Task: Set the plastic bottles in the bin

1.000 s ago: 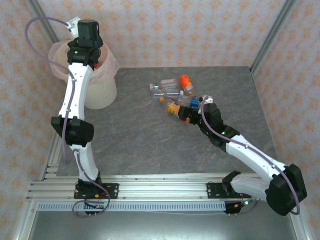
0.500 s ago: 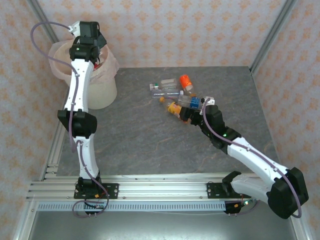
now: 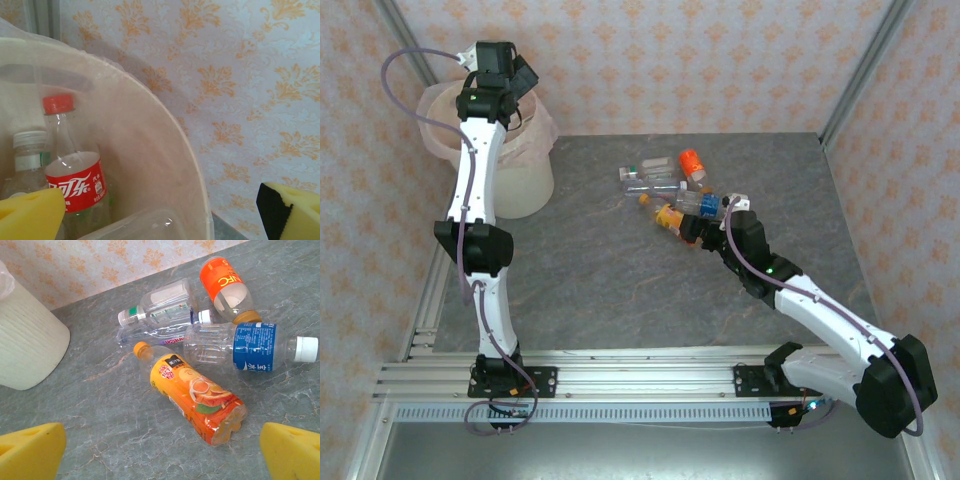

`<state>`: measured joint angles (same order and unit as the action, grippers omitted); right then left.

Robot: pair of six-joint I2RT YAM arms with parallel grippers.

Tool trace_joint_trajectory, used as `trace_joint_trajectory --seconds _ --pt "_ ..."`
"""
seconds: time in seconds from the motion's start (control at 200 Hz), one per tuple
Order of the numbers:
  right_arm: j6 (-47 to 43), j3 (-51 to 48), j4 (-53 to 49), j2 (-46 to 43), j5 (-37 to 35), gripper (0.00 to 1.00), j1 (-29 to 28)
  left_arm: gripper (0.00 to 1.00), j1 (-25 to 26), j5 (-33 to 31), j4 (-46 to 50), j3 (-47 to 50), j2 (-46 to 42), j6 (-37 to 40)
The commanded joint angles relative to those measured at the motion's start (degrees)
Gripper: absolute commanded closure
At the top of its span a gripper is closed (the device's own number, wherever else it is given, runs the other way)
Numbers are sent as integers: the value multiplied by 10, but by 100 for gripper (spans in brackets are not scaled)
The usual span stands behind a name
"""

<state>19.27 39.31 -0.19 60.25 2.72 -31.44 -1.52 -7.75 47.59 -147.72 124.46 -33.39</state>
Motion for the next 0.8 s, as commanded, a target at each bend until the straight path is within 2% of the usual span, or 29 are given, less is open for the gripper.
trace_joint_trajectory --seconds 0.0,0.14,0.38,0.6,0.796 --pt "-8 -9 9 -12 -16 1 2 0 -2 50 1 -19 -7 -22" --pt "-9 -6 7 -12 -17 1 2 0 -2 90 -1 -19 -19 -43" --pt "-8 -2 5 -8 -13 1 2 0 -2 149 14 -10 -35 -24" --pt "-9 7 4 2 -3 1 2 0 -2 136 63 5 -2 -24" --pt "-6 9 3 5 1 1 2 0 -2 134 55 40 -2 -33"
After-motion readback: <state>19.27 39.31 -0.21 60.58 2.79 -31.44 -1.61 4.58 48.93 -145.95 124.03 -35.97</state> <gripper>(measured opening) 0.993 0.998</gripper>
